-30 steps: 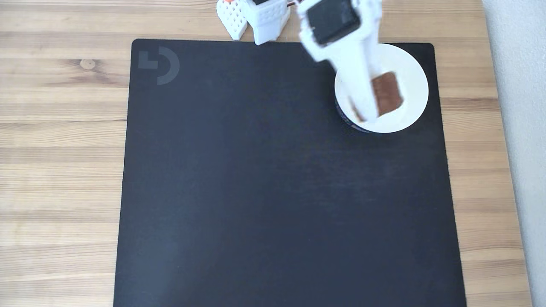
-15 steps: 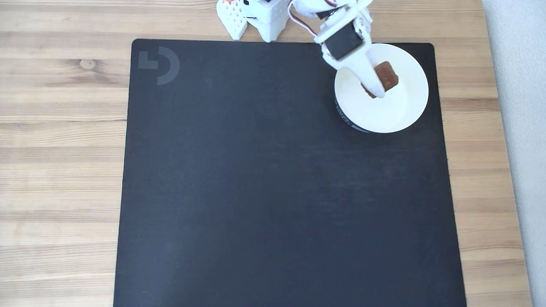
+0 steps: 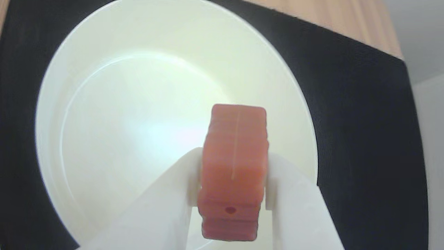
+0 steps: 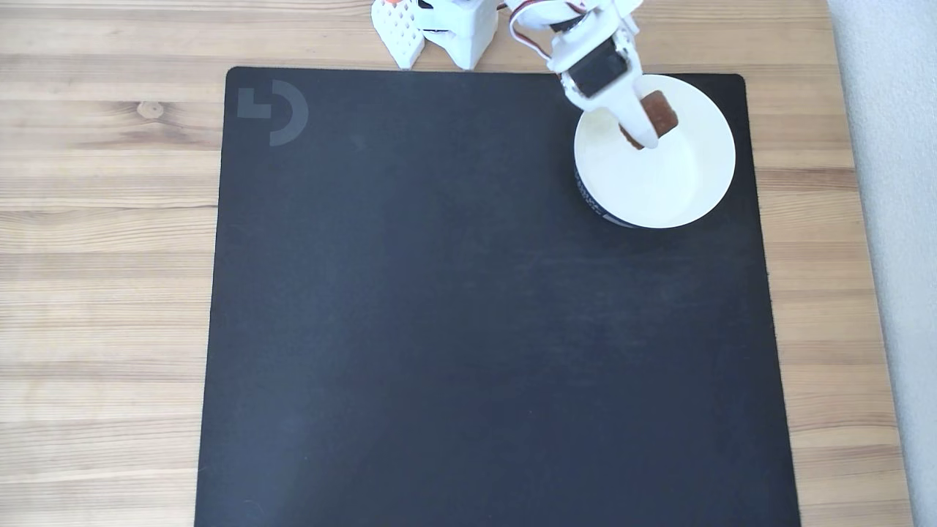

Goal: Pick up the toy and place it on the plate

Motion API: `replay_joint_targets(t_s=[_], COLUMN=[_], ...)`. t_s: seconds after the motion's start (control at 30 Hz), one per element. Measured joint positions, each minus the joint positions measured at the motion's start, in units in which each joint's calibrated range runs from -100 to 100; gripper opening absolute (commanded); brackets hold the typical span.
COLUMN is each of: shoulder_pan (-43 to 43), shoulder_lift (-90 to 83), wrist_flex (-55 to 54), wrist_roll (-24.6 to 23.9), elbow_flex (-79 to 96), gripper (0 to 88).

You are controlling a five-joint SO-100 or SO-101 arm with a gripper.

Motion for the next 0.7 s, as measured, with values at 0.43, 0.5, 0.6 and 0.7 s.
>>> replay_joint_targets(t_s=[0.43, 0.5, 0.6, 0.7], shoulder_pan=[0.83, 0.83, 1.25, 1.25], shoulder_lift=[-0.75, -0.75, -0.75, -0.75], wrist_flex=[0.00, 0.00, 0.00, 0.00], wrist_roll=[-0.05, -0.10, -0.10, -0.10], elbow_flex=[3.59, 3.59, 3.59, 3.59], gripper=[21.2, 21.2, 21.1, 21.1])
